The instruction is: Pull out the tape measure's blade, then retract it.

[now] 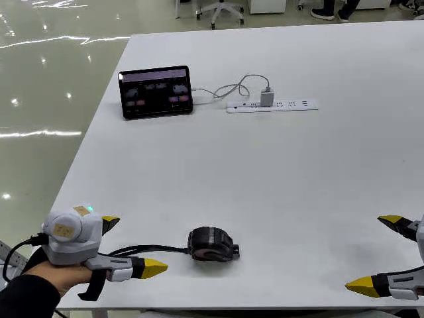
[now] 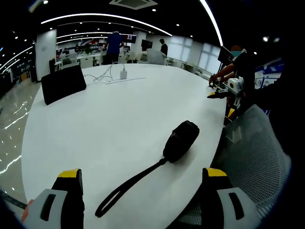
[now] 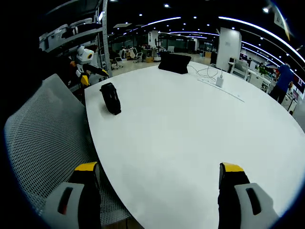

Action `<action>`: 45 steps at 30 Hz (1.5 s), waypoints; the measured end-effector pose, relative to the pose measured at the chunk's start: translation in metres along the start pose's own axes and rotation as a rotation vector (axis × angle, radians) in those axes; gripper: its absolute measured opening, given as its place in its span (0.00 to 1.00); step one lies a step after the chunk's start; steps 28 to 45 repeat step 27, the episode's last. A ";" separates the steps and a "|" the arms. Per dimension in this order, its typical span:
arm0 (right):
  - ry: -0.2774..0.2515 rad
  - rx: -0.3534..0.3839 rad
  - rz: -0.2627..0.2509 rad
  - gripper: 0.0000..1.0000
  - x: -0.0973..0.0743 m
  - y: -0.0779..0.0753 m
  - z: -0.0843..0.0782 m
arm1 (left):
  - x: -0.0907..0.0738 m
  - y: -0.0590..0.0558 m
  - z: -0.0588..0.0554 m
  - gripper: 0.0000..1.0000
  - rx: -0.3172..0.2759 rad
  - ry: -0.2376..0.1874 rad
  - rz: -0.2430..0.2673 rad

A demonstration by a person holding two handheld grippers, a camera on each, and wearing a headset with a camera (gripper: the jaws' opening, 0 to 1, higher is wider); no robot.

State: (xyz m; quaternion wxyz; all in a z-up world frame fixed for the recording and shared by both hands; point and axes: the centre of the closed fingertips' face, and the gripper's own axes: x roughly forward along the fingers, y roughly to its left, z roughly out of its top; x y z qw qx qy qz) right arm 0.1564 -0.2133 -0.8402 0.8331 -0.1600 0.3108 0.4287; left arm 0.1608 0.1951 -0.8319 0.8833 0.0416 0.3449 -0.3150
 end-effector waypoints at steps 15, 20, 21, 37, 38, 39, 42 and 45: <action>0.020 0.011 -0.006 1.00 -0.012 -0.005 -0.009 | -0.010 0.003 -0.002 1.00 -0.017 -0.002 0.025; 0.022 0.006 -0.010 1.00 -0.015 -0.007 -0.007 | -0.009 0.002 -0.003 1.00 -0.016 0.001 0.018; 0.022 0.005 -0.011 1.00 -0.016 -0.008 -0.007 | -0.009 0.001 -0.004 1.00 -0.018 0.006 0.014; 0.020 0.009 -0.016 1.00 -0.016 -0.011 -0.006 | -0.010 0.001 -0.001 1.00 -0.014 0.006 0.009; 0.020 0.009 -0.016 1.00 -0.016 -0.011 -0.006 | -0.010 0.001 -0.001 1.00 -0.014 0.006 0.009; 0.020 0.009 -0.016 1.00 -0.016 -0.011 -0.006 | -0.010 0.001 -0.001 1.00 -0.014 0.006 0.009; 0.020 0.009 -0.016 1.00 -0.016 -0.011 -0.006 | -0.010 0.001 -0.001 1.00 -0.014 0.006 0.009; 0.020 0.009 -0.016 1.00 -0.016 -0.011 -0.006 | -0.010 0.001 -0.001 1.00 -0.014 0.006 0.009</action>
